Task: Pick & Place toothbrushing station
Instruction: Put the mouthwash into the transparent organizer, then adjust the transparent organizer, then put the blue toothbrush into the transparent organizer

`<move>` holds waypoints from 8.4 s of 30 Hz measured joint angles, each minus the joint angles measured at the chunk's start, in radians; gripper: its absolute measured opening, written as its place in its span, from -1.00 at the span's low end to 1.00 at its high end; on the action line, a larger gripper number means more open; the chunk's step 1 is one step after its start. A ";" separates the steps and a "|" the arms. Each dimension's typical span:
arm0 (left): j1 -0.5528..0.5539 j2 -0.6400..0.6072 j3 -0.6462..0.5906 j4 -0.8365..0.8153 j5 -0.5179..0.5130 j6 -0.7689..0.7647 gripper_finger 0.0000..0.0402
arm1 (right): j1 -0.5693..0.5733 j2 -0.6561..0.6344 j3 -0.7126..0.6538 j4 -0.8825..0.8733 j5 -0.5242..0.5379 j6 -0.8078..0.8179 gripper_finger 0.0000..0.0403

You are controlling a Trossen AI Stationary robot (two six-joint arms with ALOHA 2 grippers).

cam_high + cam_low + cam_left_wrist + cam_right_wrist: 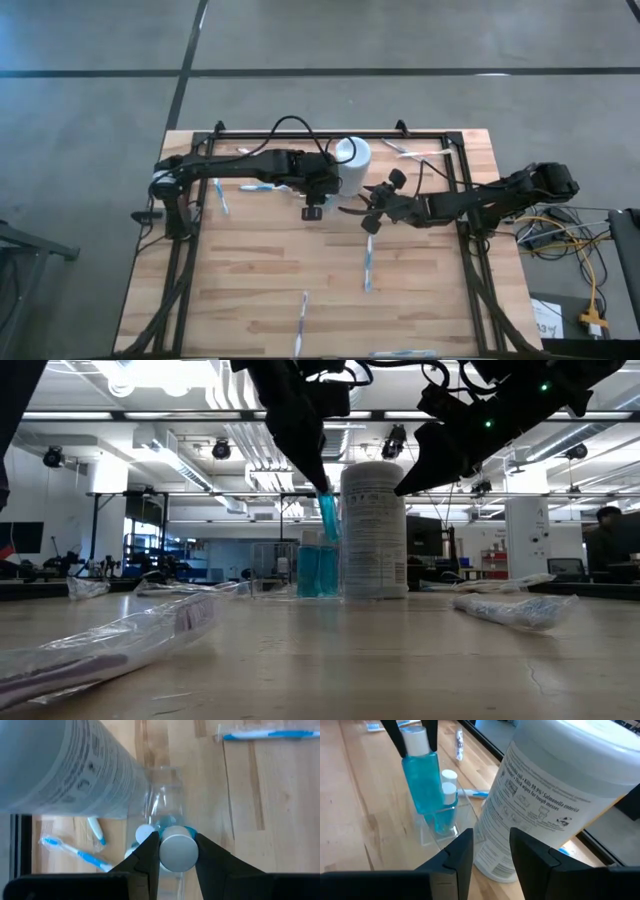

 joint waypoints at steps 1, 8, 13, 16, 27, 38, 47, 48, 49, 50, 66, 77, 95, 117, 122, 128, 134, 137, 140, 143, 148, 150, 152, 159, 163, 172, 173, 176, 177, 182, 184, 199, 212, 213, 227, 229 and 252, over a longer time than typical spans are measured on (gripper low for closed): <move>0.000 0.000 0.006 -0.019 -0.001 0.000 -0.52 | 0.000 0.000 0.000 0.000 0.000 0.000 -0.40; 0.001 0.013 0.001 -0.032 -0.026 0.003 -0.52 | 0.000 0.000 0.000 0.005 0.000 0.000 -0.38; 0.001 0.039 -0.002 -0.024 -0.029 0.016 -0.52 | 0.000 0.000 0.001 0.006 0.000 0.000 -0.41; 0.003 0.054 -0.003 -0.007 -0.030 0.023 -0.52 | 0.000 0.000 0.002 0.007 0.000 -0.005 -0.42; 0.010 0.071 -0.031 0.045 -0.027 0.037 -0.52 | 0.000 0.000 0.002 0.007 0.000 -0.023 -0.44; 0.014 0.077 -0.091 0.088 -0.023 0.053 -0.52 | 0.000 0.000 0.001 0.021 0.000 -0.023 -0.44; 0.015 0.078 -0.098 0.098 -0.024 0.053 -0.52 | 0.002 0.000 0.001 0.021 -0.012 -0.022 -0.45; 0.015 0.078 -0.098 0.098 -0.025 0.051 -0.52 | 0.002 0.000 0.001 0.021 -0.012 -0.021 -0.45; 0.015 0.078 -0.098 0.098 -0.026 0.050 -0.48 | 0.002 0.000 0.001 0.021 -0.013 -0.020 -0.45; 0.015 0.078 -0.098 0.098 -0.027 0.050 -0.41 | 0.002 0.000 0.001 0.021 -0.018 -0.021 -0.46; -0.002 -0.010 0.019 -0.088 -0.019 0.018 0.06 | 0.001 0.000 -0.001 0.021 -0.079 -0.054 -0.46; -0.045 -0.591 -0.613 0.392 -0.065 -0.159 -0.27 | 0.026 0.001 -0.009 0.057 -0.058 -0.068 -0.59; -0.045 -1.058 -1.286 0.738 -0.422 -0.459 -0.98 | 0.017 0.179 -0.005 0.319 -0.147 -0.101 -0.96; -0.042 -0.524 -1.199 1.017 -0.362 -0.486 -0.99 | 0.004 0.351 -0.002 0.411 -0.233 -0.088 -0.96; -0.042 -0.448 -1.150 1.020 -0.361 -0.469 -1.00 | 0.002 0.351 -0.002 0.392 -0.234 -0.076 -0.96; -0.042 -0.371 -1.107 1.021 -0.341 -0.449 -0.99 | -0.016 0.351 -0.004 0.379 -0.234 -0.041 -0.96; -0.041 -0.326 -1.075 1.023 -0.314 -0.439 -0.99 | -0.042 0.381 -0.005 0.380 -0.235 -0.009 -0.96; -0.042 -0.309 -1.062 1.024 -0.304 -0.432 -0.99 | -0.055 0.404 -0.005 0.378 -0.237 0.006 -0.96; -0.042 -0.302 -1.057 1.023 -0.297 -0.431 -0.99 | -0.063 0.416 -0.005 0.383 -0.240 0.016 -0.96; -0.042 -0.309 -1.058 1.017 -0.286 -0.432 -0.99 | -0.064 0.415 -0.005 0.386 -0.240 0.013 -0.96; -0.042 -0.373 -1.041 0.891 -0.279 -0.402 -0.96 | -0.056 0.382 -0.005 0.390 -0.249 -0.016 -0.96; -0.042 -0.424 -1.013 0.792 -0.279 -0.379 -0.95 | -0.045 0.358 -0.005 0.389 -0.266 -0.032 -0.96; -0.042 -0.477 -0.969 0.667 -0.278 -0.346 -0.94 | -0.034 0.335 -0.004 0.392 -0.282 -0.043 -0.96; 0.068 -0.553 -0.778 0.201 -0.261 -0.207 -0.93 | 0.001 0.280 -0.004 0.379 -0.296 -0.068 -0.95; 0.173 -0.519 -0.743 0.181 -0.138 -0.111 -0.93 | 0.013 0.275 -0.006 0.376 -0.299 -0.074 -0.85; 0.331 -0.365 -0.750 0.126 0.015 -0.013 -0.72 | 0.032 0.275 -0.006 0.415 -0.365 -0.080 -0.35; 0.333 -0.351 -0.750 0.123 0.016 0.011 -0.65 | 0.032 0.275 -0.006 0.422 -0.376 -0.084 -0.29; 0.333 -0.315 -0.749 0.123 0.015 0.075 -0.41 | 0.033 0.272 -0.006 0.441 -0.406 -0.095 -0.15; 0.333 -0.306 -0.747 0.121 0.015 0.092 -0.33 | 0.034 0.268 -0.006 0.442 -0.406 -0.102 -0.11; 0.335 -0.276 -0.727 0.133 -0.031 0.156 0.02 | 0.035 0.263 -0.006 0.440 -0.426 -0.125 0.00; 0.341 -0.263 -0.721 0.133 -0.057 0.169 0.11 | 0.035 0.262 -0.006 0.442 -0.428 -0.127 0.01; 0.428 -0.107 -0.711 0.159 0.011 0.190 -0.11 | 0.035 0.262 -0.007 0.441 -0.428 -0.151 0.01; 0.421 -0.196 -0.722 0.134 0.012 0.118 -0.90 | 0.035 0.262 -0.008 0.442 -0.428 -0.153 0.01; 0.419 -0.226 -0.723 0.124 0.011 0.109 -0.91 | 0.035 0.262 -0.008 0.442 -0.428 -0.151 0.01; 0.358 -0.700 -0.722 0.139 0.072 -0.051 -0.97 | 0.035 0.262 -0.008 0.503 -0.459 -0.128 0.01; 0.313 -0.762 -0.744 0.212 0.099 -0.083 -0.97 | 0.035 0.262 -0.008 0.554 -0.505 -0.129 0.01; -0.276 -0.808 -1.005 1.048 -0.116 -0.172 -0.98 | 0.047 0.268 0.091 0.999 -0.601 -0.204 0.01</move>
